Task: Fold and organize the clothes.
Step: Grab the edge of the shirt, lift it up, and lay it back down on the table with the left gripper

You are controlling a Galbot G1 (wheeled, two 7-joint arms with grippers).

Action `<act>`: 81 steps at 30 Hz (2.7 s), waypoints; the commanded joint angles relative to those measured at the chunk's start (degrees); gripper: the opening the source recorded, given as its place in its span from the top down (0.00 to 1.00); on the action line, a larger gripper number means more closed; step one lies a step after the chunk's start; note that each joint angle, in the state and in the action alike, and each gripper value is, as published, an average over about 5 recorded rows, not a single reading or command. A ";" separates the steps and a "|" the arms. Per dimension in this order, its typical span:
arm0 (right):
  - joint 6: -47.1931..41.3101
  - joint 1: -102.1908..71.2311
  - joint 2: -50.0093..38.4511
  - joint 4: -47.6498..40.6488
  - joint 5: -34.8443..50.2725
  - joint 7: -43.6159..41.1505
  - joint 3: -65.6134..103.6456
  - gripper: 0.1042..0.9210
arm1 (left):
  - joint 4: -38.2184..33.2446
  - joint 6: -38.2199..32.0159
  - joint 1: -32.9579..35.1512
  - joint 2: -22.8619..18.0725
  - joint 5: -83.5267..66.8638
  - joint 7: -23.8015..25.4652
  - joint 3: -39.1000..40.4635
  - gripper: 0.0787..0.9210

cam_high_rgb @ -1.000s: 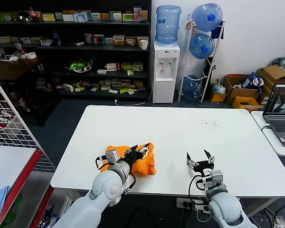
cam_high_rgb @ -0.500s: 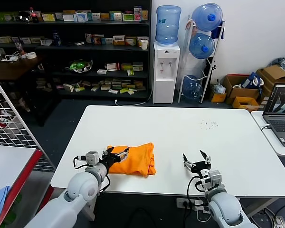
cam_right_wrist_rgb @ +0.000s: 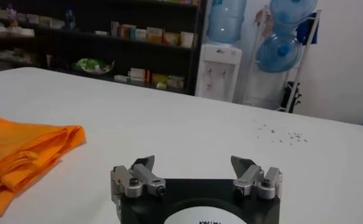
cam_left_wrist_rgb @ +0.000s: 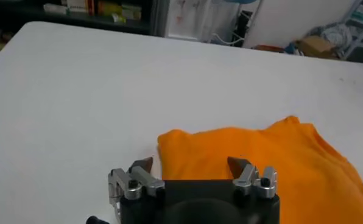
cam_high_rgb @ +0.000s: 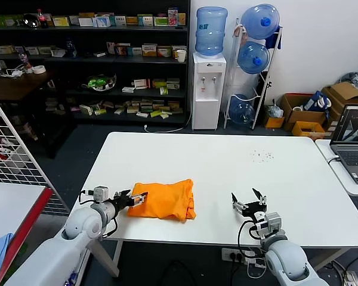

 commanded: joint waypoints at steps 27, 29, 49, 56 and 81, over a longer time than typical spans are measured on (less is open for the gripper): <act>-0.47 0.99 0.67 0.22 0.30 0.25 -0.53 0.12 | 0.68 4.50 -0.89 -0.19 -11.36 5.03 -1.95 0.80; -0.48 1.20 0.74 0.12 0.30 0.32 -0.72 0.12 | -0.79 4.70 -0.27 0.37 -12.03 4.40 -2.35 0.87; -1.48 3.48 0.56 0.94 0.18 1.47 -3.43 0.12 | 0.07 4.87 -0.56 23.69 7.07 2.71 -4.42 0.94; -1.32 4.17 1.13 1.06 0.10 1.37 -4.07 0.12 | 3.61 2.51 -3.97 32.69 12.56 1.63 -2.98 0.94; -0.65 1.93 3.32 2.42 -4.94 1.06 -4.63 0.12 | -11.35 7.12 -4.56 25.79 -8.36 -11.17 0.35 0.94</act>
